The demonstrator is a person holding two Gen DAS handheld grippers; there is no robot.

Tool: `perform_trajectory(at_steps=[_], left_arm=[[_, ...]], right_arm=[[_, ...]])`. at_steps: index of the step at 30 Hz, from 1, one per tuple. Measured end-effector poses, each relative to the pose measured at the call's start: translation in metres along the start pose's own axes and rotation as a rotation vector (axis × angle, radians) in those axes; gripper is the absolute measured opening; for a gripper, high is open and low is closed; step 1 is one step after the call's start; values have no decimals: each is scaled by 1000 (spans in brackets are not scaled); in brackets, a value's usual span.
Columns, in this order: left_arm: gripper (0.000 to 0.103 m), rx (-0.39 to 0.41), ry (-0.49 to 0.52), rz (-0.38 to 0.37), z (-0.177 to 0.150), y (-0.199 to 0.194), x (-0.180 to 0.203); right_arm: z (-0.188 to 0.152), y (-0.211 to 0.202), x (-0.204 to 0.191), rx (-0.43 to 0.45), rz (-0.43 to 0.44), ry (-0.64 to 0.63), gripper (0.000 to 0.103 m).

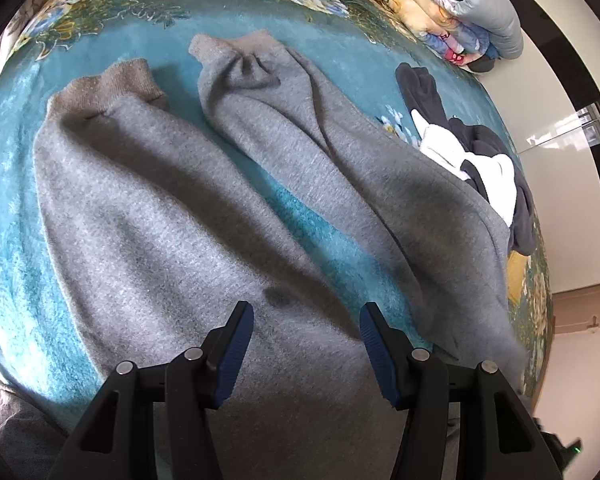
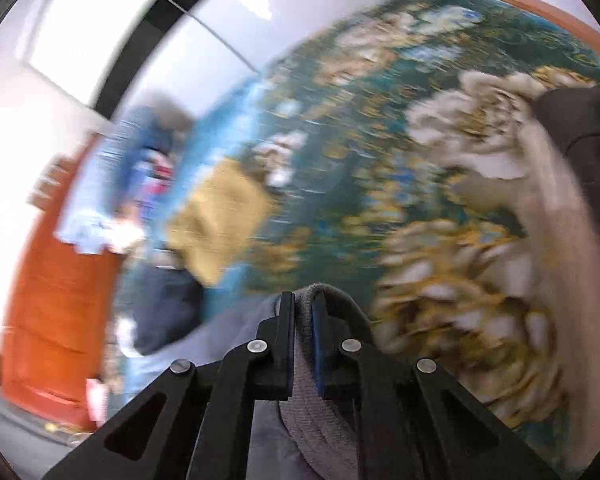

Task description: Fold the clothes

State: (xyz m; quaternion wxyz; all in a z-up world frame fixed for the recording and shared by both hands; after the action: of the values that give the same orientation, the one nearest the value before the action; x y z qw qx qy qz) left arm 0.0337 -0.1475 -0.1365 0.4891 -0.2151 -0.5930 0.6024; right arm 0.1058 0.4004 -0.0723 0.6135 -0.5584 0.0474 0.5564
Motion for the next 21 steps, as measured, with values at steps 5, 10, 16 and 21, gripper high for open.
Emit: perform_trajectory(at_steps=[5,10,16,21], left_arm=[[59,23,-46,-22,8,-7,-10],[59,69,-100,-61,24,-23,-25],[63,71,-147,-23,54,-31,-80],[64,38,-179,41,76,-26,-134]], right_arm=[[-6,10,31,-64,-97,55,8],[-12,-12,9,-55,-117,-35,11],[-27,-53,-48,-55,-59,-224,52],[-80,-68,-55,-220,-54,-270,56]])
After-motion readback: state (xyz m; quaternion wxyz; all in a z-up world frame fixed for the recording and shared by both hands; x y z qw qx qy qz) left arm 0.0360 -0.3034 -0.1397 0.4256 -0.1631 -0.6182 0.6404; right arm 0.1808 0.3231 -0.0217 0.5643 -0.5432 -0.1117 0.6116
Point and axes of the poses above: each gripper's, at about its wrist camera, not at the fingertips, and y roughly the way its jaws point, x to its right, z to its top, the point moved 5 cm from there along y, roughly the way its jaws point, and after that the axes turned 9 degrees about z, right-handed, at the moved point
